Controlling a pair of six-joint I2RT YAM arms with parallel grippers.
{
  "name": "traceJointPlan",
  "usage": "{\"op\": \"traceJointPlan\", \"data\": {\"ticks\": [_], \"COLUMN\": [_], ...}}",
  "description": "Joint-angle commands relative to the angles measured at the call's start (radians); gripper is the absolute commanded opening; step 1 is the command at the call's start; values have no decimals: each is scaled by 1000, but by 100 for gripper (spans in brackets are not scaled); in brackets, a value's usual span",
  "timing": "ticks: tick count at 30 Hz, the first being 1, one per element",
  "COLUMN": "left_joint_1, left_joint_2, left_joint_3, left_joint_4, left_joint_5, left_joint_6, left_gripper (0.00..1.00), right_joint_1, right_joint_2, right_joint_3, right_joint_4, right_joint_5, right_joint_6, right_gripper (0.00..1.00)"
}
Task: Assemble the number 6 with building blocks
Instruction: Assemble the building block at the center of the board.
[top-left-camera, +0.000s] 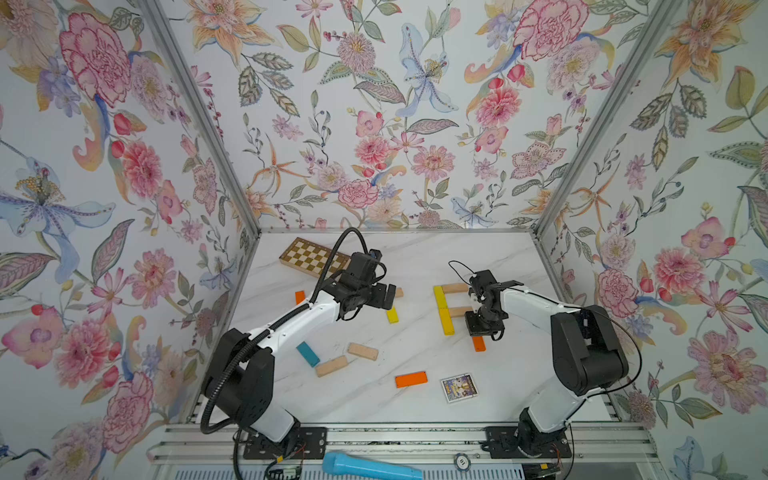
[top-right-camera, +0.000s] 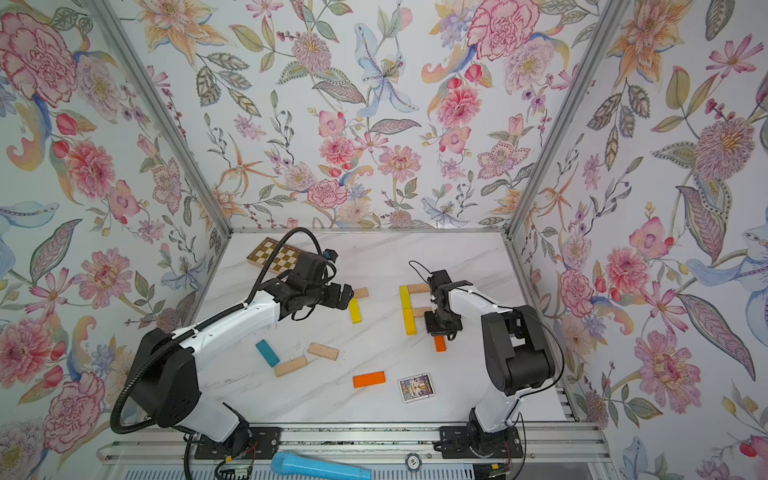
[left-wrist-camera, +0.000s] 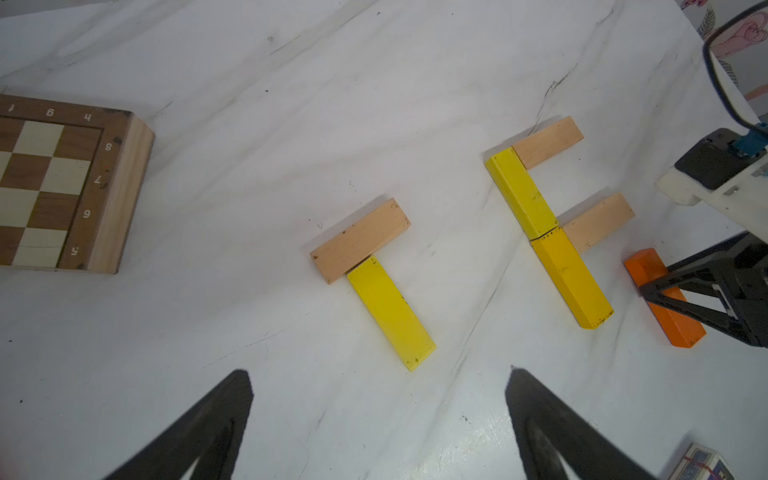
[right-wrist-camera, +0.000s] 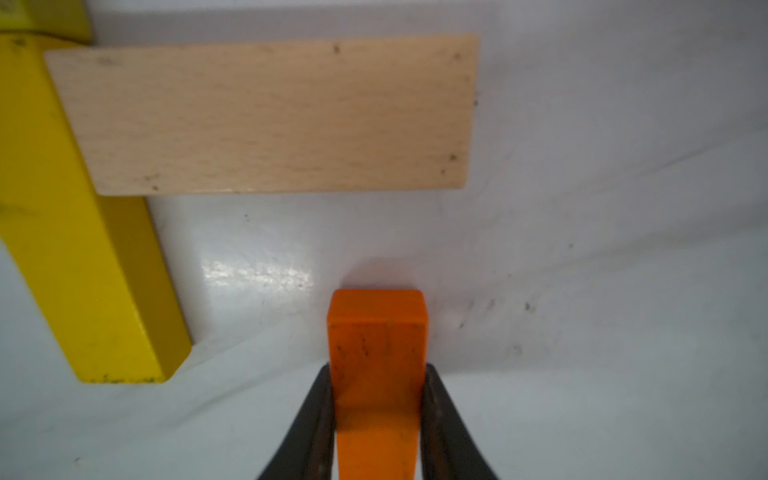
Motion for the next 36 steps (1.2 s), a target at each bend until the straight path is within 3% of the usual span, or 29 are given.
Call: {"op": "traceJointPlan", "data": {"ticks": [1,36], "left_joint_1": [9,9], "left_joint_2": [16,26], "left_joint_3": [34,82], "left_joint_4": [-43,-80], "left_joint_5": [-22,-48], "left_joint_6": [4,0], "left_gripper": [99,99], "right_joint_1": [4,-28], "right_joint_2": [23,119], "right_joint_3": [29,103], "right_joint_4": [-32,-27], "right_joint_5": [11,24], "right_joint_6": [-31,-76], "right_gripper": [30,31]}}
